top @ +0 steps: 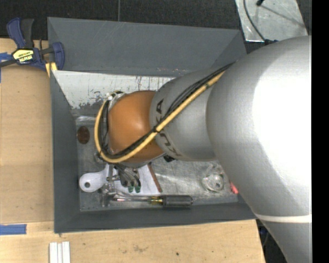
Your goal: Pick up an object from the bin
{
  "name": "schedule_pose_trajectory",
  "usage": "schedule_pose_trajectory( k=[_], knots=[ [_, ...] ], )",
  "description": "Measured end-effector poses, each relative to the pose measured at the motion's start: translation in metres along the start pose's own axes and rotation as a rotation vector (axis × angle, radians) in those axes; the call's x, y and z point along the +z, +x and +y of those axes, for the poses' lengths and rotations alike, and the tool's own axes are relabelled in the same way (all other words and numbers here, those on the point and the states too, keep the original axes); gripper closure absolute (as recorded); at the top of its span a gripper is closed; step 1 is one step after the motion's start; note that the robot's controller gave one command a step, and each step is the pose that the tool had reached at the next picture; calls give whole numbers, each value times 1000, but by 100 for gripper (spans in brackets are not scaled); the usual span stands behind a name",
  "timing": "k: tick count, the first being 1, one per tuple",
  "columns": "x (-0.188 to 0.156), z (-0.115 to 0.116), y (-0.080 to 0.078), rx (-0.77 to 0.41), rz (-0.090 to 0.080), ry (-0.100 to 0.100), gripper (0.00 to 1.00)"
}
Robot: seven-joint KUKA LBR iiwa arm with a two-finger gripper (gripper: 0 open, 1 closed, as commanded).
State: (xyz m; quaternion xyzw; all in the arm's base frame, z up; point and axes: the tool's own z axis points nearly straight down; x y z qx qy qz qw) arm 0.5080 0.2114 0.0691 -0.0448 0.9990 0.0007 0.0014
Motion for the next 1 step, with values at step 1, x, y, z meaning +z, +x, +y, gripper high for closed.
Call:
schedule_pose_trajectory(
  k=[1],
  knots=[
    [-3,2,-1,-32,-3,0,0]
  ],
)
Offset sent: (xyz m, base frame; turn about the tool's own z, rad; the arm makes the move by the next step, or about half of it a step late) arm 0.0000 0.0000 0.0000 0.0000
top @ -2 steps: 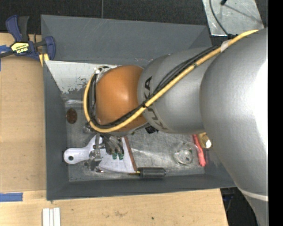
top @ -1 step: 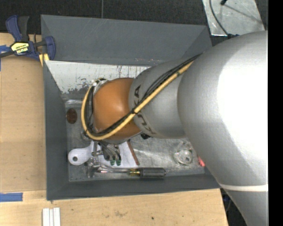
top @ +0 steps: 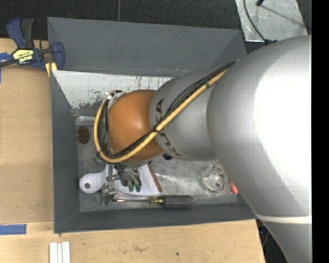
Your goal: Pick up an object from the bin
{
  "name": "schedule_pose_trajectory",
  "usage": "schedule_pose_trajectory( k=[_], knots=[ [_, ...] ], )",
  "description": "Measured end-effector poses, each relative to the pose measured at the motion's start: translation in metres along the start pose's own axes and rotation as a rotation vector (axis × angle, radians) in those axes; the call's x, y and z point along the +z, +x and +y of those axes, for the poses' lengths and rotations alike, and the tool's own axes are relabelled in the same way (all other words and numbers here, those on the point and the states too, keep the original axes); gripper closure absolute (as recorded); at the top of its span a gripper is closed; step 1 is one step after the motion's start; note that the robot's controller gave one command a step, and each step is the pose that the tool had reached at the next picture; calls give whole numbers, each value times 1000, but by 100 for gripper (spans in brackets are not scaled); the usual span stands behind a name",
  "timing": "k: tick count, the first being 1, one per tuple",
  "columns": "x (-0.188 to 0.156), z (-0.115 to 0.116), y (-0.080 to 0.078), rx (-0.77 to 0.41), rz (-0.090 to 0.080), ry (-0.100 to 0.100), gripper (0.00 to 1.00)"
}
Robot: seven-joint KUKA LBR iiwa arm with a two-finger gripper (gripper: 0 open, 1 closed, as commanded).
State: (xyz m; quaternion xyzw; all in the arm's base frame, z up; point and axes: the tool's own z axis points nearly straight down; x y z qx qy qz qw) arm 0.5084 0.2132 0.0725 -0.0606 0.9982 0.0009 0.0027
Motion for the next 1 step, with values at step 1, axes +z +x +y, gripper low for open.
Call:
schedule_pose_trajectory(
  k=[1],
  knots=[
    [1,-1,-1,21,1,-2,0]
  ],
)
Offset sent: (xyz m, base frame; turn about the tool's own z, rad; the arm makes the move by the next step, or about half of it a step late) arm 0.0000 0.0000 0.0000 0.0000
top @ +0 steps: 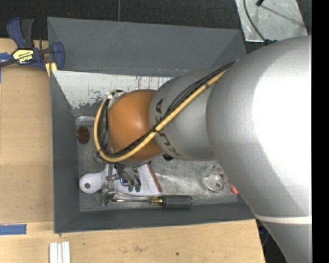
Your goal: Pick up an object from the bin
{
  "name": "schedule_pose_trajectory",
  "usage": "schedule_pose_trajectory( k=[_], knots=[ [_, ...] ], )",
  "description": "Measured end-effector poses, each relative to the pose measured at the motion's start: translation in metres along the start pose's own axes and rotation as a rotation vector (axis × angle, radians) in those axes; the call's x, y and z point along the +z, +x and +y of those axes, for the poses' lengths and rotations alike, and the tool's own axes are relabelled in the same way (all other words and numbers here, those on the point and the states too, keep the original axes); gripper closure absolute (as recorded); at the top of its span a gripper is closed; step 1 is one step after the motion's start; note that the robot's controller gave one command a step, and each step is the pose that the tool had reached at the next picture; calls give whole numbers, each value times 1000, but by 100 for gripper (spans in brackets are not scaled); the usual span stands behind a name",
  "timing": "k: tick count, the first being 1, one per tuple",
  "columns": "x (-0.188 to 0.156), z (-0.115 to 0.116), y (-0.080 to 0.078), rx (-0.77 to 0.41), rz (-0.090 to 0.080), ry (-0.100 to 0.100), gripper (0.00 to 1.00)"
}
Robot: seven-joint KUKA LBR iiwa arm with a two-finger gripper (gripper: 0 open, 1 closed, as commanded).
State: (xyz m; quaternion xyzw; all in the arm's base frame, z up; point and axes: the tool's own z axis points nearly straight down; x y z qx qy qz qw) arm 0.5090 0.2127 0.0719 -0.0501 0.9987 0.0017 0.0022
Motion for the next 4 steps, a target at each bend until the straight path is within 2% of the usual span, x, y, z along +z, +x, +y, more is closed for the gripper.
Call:
schedule_pose_trajectory(
  k=[1,3,4],
  knots=[
    [-4,1,-4,-19,-11,-2,100],
    [-5,1,-4,-19,-9,-2,100],
    [-11,0,-2,-20,2,2,100]
  ],
)
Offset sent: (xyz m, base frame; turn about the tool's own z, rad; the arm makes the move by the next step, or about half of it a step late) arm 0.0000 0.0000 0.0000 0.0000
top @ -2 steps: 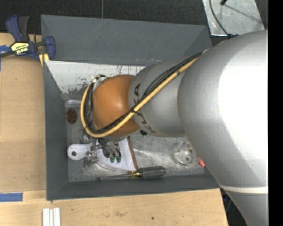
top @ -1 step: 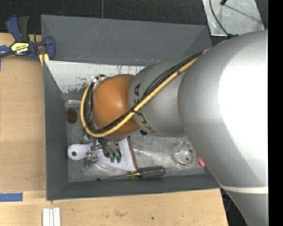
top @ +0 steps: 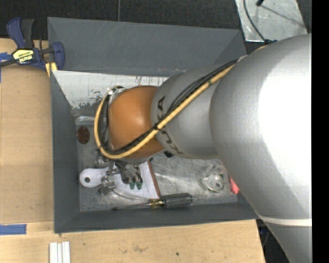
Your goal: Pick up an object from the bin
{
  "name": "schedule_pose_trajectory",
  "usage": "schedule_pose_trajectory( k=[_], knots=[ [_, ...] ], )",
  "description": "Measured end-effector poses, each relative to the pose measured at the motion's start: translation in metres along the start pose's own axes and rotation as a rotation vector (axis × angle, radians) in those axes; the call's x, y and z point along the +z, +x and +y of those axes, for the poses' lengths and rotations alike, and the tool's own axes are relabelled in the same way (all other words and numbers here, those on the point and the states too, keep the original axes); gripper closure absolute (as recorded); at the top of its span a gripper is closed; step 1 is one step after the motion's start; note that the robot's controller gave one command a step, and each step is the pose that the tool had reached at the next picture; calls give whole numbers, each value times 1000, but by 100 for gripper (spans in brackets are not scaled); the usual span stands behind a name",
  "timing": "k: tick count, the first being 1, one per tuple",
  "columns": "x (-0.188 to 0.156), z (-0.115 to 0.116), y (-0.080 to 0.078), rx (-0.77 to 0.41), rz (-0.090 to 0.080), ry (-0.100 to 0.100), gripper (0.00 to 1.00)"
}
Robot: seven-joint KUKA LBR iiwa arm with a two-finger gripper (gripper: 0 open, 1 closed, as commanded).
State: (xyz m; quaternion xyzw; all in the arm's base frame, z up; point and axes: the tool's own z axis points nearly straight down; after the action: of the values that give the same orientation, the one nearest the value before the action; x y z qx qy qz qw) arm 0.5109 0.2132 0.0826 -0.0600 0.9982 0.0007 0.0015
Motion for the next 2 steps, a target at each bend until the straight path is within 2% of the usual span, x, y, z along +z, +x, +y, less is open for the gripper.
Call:
schedule_pose_trajectory(
  k=[1,2],
  knots=[
    [-20,0,1,-1,3,2,100],
    [-36,0,-2,1,-3,0,100]
  ],
)
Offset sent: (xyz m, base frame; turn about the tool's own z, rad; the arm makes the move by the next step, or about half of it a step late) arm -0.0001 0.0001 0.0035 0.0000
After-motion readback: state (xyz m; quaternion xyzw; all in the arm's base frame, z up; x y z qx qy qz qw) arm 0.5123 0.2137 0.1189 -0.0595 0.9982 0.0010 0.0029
